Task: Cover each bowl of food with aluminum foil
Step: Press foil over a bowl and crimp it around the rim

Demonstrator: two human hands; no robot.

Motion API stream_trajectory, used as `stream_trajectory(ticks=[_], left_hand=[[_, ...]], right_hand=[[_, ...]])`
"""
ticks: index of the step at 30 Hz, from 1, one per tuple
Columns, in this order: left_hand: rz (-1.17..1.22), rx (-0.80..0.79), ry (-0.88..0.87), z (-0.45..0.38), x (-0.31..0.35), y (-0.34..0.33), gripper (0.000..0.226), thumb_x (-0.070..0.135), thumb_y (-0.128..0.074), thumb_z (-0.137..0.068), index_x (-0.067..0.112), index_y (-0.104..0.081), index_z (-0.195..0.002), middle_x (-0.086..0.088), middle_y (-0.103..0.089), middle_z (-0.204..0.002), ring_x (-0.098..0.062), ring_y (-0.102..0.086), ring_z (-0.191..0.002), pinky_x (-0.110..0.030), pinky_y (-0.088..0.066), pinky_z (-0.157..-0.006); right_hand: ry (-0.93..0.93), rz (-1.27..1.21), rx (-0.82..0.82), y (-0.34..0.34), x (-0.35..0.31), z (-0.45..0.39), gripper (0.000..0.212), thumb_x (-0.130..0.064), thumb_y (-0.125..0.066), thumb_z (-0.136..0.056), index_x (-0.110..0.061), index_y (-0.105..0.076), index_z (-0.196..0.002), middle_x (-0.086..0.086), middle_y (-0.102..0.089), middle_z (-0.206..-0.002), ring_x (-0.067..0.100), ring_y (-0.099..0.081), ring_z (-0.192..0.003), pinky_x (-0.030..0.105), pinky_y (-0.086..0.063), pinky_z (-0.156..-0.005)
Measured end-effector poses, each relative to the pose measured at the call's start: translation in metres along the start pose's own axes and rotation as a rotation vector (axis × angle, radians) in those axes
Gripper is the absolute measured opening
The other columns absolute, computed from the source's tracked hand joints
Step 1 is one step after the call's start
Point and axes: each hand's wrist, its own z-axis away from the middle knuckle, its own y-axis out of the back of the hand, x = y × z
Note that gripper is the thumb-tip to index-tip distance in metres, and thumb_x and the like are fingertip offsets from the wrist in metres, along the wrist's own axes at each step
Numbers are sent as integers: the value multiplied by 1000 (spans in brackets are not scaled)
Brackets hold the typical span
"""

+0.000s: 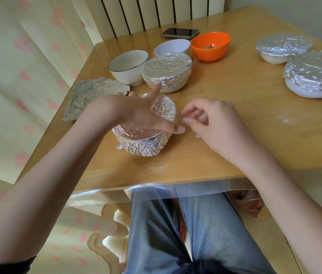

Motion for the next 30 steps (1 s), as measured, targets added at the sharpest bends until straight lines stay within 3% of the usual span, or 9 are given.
stream_trajectory(ticks=[3, 6, 8, 10, 13, 19, 24, 27, 30], left_hand=[[-55, -33, -147, 6, -11, 10, 141, 85, -63, -38, 57, 35, -135, 2, 24, -161, -23, 25, -146, -55, 1, -117], [-178, -89, -298, 0, -19, 12, 148, 77, -73, -30, 62, 32, -134, 13, 36, -154, -19, 35, -141, -58, 6, -116], [-190, -92, -354, -5, -18, 5, 144, 71, -81, -35, 66, 22, -135, 17, 30, -156, -18, 29, -145, -58, -2, -117], [-150, -44, -394, -9, -17, 0, 129, 56, -88, -48, 65, 5, -136, 23, 10, -154, -14, 11, -147, -54, -17, -116], [-104, 10, -432, -11, -19, -4, 111, 49, -87, -52, 64, -8, -129, 23, -8, -144, -12, -5, -140, -51, -30, -110], [-94, 20, -425, -13, -18, -5, 107, 54, -78, -45, 64, -8, -126, 22, -10, -141, -9, -8, -135, -47, -30, -105], [-125, 22, -414, -14, -19, -4, 115, 44, -88, -56, 63, -3, -130, 20, -4, -149, -10, -4, -138, -49, -27, -111], [-115, 19, -408, -14, -19, -6, 118, 50, -87, -49, 62, -5, -133, 20, -7, -146, -12, -6, -138, -53, -28, -111], [-99, 26, -397, -13, -18, -6, 117, 56, -76, -38, 62, -6, -133, 19, -8, -148, -14, -7, -138, -56, -29, -111]], right_hand=[[-1, -27, -53, -6, -3, 18, 34, -28, -79, -73, -20, -64, -102, -4, -62, -88, 10, -62, -74, 31, -53, -73], [13, -32, -8, -15, -7, 20, 47, -41, -81, -65, -16, -60, -100, -3, -59, -87, 12, -59, -77, 34, -54, -72], [16, -41, 50, -19, -11, 17, 47, -40, -84, -63, -14, -60, -93, -2, -59, -80, 13, -58, -73, 34, -54, -69], [-7, -113, 73, -20, -11, 15, 44, -32, -88, -60, -12, -61, -87, -2, -62, -74, 14, -60, -68, 29, -53, -67], [-73, -296, 56, -19, -6, 10, 35, -21, -89, -59, -12, -63, -81, 1, -67, -71, 18, -64, -65, 30, -55, -67], [-150, -491, -66, -12, 1, -4, 26, -10, -86, -62, -12, -63, -73, 2, -66, -64, 19, -64, -60, 42, -58, -69], [-159, -437, -275, 0, -1, -24, 28, -7, -86, -62, -9, -58, -67, 4, -62, -54, 18, -62, -51, 35, -58, -54], [-129, -243, -391, 9, -5, -42, 37, -17, -89, -59, -12, -52, -60, -4, -54, -42, 9, -50, -37, 23, -43, -36], [-109, -154, -437, 12, -7, -51, 42, -22, -89, -57, -11, -48, -56, -6, -47, -36, 6, -40, -28, 16, -29, -33]])
